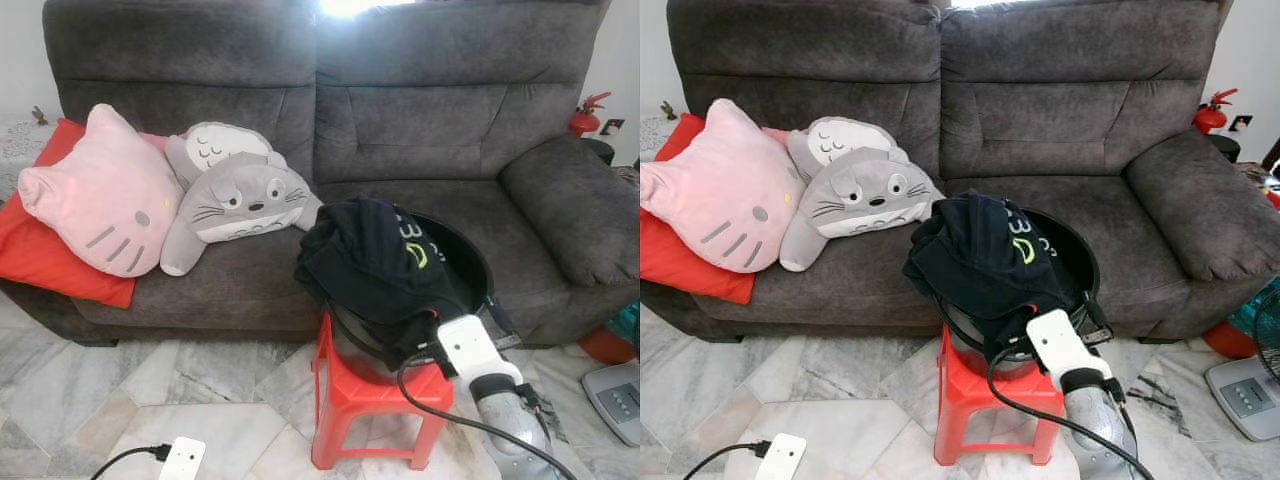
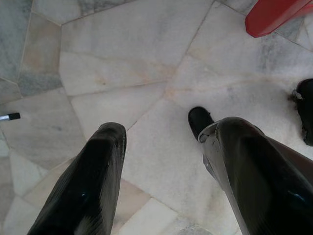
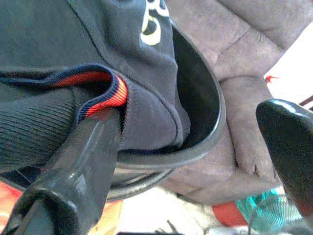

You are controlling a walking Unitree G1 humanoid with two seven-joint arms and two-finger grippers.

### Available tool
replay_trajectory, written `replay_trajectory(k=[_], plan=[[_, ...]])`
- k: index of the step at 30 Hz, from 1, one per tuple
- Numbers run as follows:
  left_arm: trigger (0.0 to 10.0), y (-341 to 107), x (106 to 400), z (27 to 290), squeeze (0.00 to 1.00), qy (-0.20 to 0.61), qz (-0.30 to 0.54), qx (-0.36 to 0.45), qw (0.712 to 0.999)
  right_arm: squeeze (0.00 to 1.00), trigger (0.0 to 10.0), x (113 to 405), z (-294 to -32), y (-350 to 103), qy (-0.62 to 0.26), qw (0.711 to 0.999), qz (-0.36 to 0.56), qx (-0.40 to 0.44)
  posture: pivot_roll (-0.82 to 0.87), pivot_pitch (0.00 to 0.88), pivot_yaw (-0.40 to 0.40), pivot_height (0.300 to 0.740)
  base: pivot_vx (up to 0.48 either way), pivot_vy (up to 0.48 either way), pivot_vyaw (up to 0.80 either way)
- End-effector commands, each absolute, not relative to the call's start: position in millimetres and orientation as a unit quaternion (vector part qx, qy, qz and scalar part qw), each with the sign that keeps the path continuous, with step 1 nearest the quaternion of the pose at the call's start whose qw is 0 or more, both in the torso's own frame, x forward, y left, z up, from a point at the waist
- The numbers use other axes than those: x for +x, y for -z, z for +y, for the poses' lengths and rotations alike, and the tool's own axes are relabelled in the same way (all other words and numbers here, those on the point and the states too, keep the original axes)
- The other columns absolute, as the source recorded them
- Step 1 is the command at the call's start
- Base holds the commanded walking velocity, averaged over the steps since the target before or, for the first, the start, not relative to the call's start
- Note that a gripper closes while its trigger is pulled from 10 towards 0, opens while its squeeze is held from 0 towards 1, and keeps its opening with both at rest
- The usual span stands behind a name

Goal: Hang hanger

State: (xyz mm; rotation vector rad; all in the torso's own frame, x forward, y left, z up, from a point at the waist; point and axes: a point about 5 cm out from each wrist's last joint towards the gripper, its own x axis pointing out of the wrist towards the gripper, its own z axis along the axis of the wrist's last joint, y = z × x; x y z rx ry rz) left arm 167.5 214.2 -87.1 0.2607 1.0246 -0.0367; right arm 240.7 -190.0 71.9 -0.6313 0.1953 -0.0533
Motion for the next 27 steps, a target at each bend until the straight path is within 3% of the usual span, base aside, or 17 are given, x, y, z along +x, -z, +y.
replay_trajectory(k=[1,27], plan=[[10.0,88.4,165.1,213.5,0.0,0.021,0.494,0.128,0.86,0.0,10.0,239.9,-196.1,-68.5,0.043,0.944,0.111,-0.309,-0.17,0.0,-0.004,0.727,0.0,0.0,0.0],[10.0,88.3,165.2,213.8,0.0,0.022,0.492,0.132,0.86,0.0,10.0,259.0,-198.9,-65.3,0.092,0.947,0.106,-0.29,-0.17,0.0,0.006,0.727,0.0,0.0,0.0]])
